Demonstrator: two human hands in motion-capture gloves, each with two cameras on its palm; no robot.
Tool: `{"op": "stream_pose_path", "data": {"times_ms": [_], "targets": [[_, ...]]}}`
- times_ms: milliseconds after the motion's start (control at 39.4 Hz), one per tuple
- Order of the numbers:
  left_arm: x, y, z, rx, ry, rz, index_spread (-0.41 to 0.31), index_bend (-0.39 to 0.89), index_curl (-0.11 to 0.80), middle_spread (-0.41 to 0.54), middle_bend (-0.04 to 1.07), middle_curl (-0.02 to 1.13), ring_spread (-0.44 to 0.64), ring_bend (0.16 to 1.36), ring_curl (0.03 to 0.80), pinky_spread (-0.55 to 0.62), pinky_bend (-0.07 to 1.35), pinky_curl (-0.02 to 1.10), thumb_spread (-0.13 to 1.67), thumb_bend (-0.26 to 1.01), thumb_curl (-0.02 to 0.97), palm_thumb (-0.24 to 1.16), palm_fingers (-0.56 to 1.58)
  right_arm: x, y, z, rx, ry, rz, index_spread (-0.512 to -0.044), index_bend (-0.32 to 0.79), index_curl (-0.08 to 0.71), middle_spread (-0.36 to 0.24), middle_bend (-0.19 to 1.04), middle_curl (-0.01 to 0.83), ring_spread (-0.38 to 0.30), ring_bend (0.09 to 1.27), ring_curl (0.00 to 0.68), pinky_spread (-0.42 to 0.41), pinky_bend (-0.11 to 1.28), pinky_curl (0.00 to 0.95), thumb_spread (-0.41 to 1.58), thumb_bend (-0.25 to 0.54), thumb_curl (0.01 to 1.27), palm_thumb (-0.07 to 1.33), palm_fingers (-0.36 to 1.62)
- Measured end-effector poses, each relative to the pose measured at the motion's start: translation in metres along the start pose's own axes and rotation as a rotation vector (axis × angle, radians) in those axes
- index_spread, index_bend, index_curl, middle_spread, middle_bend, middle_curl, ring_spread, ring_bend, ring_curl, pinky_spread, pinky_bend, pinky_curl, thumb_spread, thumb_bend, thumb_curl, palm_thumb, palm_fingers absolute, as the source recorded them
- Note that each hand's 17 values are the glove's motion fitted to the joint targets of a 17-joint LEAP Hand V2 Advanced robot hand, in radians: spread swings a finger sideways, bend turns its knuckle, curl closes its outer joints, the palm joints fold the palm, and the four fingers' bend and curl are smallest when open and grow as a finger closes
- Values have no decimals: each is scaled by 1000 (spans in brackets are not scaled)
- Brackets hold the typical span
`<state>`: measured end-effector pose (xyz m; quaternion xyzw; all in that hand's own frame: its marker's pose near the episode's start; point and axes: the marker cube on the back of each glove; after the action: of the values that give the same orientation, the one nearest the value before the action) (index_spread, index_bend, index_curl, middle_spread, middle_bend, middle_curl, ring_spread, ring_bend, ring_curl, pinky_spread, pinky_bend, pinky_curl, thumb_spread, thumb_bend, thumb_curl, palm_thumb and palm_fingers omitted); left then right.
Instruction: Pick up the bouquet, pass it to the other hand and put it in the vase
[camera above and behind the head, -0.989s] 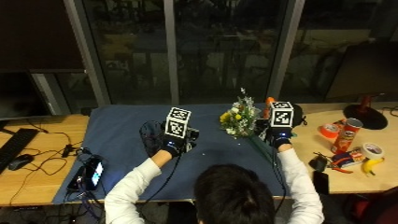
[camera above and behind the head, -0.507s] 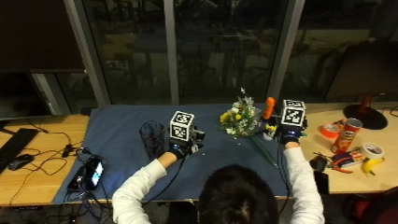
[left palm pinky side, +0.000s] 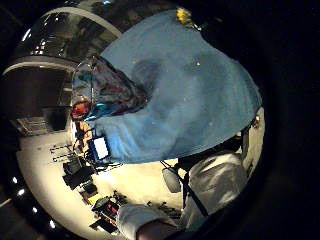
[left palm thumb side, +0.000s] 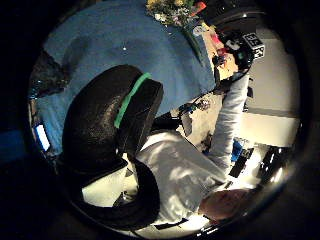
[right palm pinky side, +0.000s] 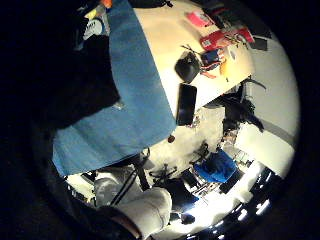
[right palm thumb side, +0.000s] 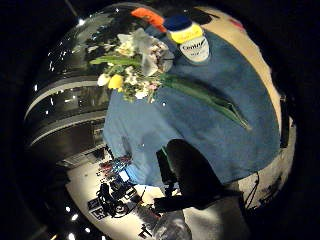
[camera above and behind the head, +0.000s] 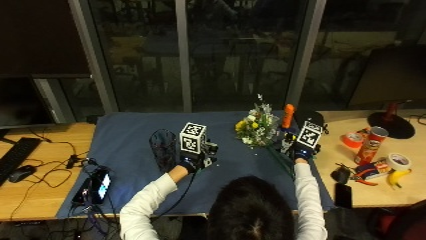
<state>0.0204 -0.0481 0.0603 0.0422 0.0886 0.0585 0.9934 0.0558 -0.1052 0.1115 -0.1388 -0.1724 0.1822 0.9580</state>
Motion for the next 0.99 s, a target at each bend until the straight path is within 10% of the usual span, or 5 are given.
{"op": "stream_pose_path", "data": {"times_ms": [101, 634, 812, 989], "targets": [[-5, 0, 3, -6, 11, -8, 32, 102, 133, 225, 264, 330, 250, 726, 287, 219, 600, 344, 1191, -16, 217, 145, 161, -4, -20, 17, 260, 44, -25, -165, 83, 139, -31, 271, 370, -108, 685, 368, 59, 650, 343, 1061, 2, 278, 448, 608], [-8, -14, 18, -67, 70, -14, 32, 107, 159, 228, 261, 357, 281, 703, 285, 222, 587, 357, 1201, -15, 236, 158, 152, -1, -63, 89, 148, 19, 75, -193, 68, 144, -100, 233, 411, -187, 743, 410, -175, 734, 374, 1025, 38, 370, 785, 895], [-13, -16, 25, -119, 97, -21, 32, 104, 163, 228, 262, 362, 283, 701, 285, 223, 583, 360, 1202, -16, 239, 158, 153, -2, -68, 85, 251, -53, 103, -220, 313, 262, -148, 238, 450, -195, 635, 424, -213, 628, 389, 1032, 106, 415, 969, 1083], [-20, -14, 28, -129, 84, -42, 32, 109, 169, 228, 257, 365, 285, 698, 285, 223, 578, 363, 1210, -11, 243, 171, 156, -6, -66, 83, 264, -58, 27, -215, 302, 328, -186, 244, 476, -233, 644, 441, -271, 642, 403, 1032, 114, 439, 1048, 1311]]}}
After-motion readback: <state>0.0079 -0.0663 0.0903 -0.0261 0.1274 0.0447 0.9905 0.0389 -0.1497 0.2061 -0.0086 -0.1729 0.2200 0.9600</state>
